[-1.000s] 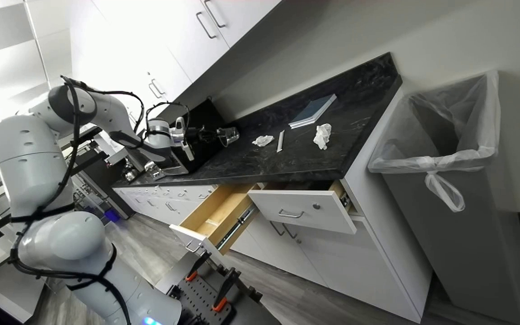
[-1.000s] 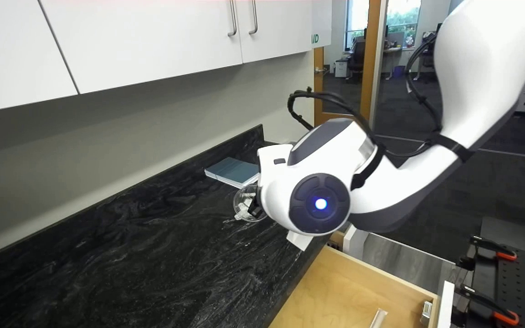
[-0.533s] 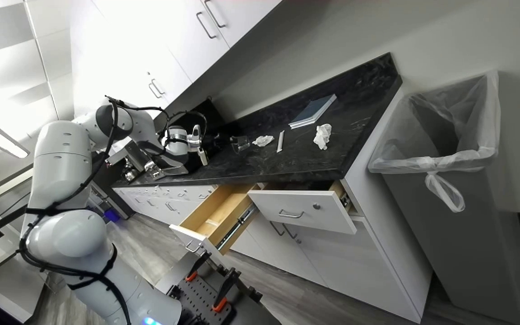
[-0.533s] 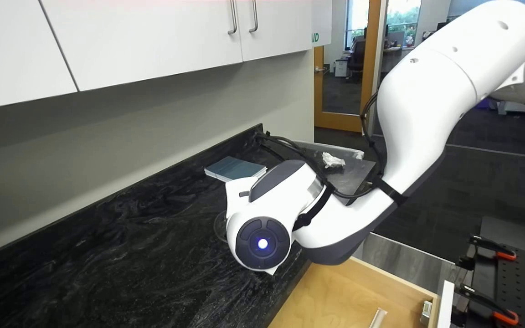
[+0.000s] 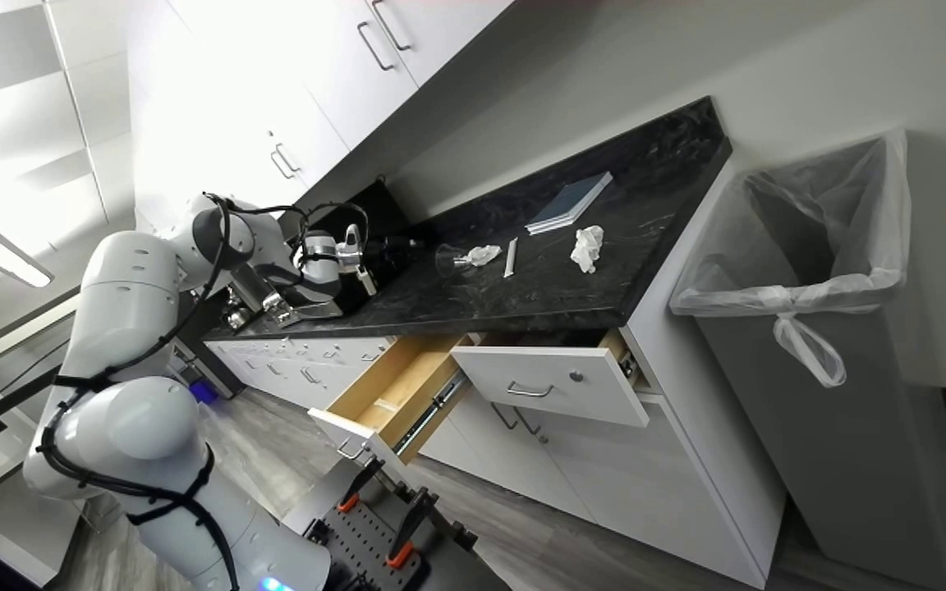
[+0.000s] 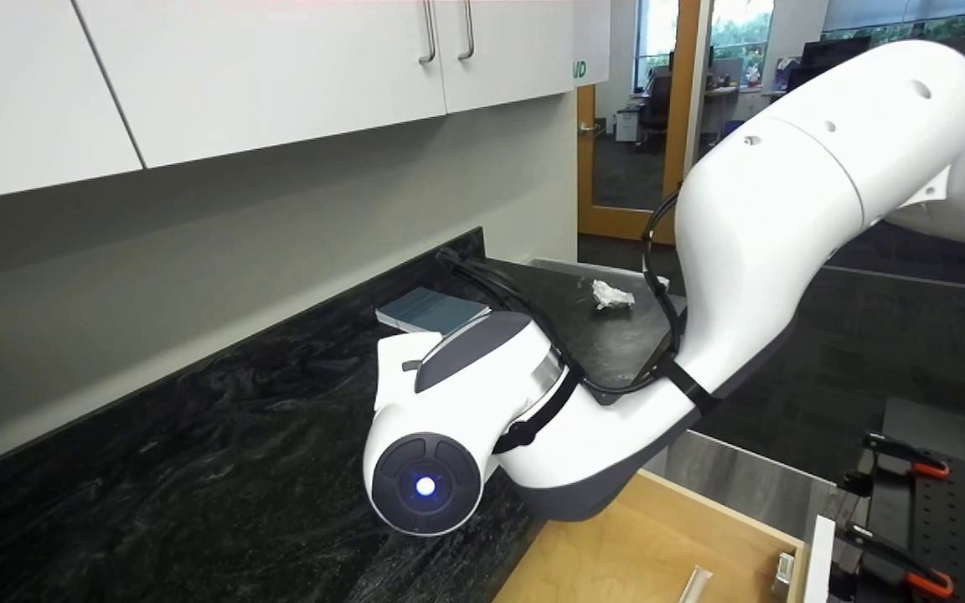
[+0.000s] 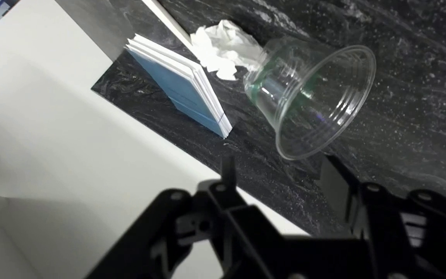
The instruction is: Pick up the plastic cup from the drawer, put it on the countertop and close the drawer.
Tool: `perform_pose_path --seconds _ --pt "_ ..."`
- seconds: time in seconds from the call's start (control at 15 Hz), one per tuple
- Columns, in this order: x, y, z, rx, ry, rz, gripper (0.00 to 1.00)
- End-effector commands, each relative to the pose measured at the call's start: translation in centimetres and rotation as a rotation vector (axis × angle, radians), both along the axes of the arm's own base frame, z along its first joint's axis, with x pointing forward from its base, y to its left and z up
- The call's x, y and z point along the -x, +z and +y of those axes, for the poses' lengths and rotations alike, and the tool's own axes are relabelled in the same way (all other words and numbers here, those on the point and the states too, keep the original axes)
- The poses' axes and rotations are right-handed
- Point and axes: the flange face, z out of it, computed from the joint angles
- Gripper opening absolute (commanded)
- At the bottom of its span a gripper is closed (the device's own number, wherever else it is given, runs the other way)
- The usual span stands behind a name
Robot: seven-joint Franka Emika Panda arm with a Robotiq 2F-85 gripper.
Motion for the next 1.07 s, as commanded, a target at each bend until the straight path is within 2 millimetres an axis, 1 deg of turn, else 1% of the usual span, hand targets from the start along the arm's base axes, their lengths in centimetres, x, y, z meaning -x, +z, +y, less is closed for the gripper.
perform_pose_path --seconds 0.0,0.07,0.13,0.2,0.4,0.53,0.67,0.8,0.87,0.93,1.0 --pt "2.2 4.6 1.1 0.027 -0.032 -0.018 0.91" --pt "3.6 6.0 1.3 0.032 -0.027 0.007 0.99" --pt "5.0 7.2 1.4 0.045 -0.026 0.033 1.00" --pt "6.9 8.5 1.5 0.055 -0.007 0.080 1.00" --pt "11.9 11.1 2.1 0.042 0.081 0.234 1.00" --pt "15.3 12.6 2.0 0.030 0.133 0.334 1.00" --pt "18.4 13.5 0.9 0.050 0.167 0.444 1.00" --pt "21.2 14.1 -1.0 0.123 0.190 0.539 1.00" --pt "18.6 13.4 2.3 0.065 0.163 0.478 1.00" --pt "19.3 13.7 1.9 0.074 0.169 0.483 1.00" --pt "19.4 14.0 2.0 0.072 0.171 0.479 1.00"
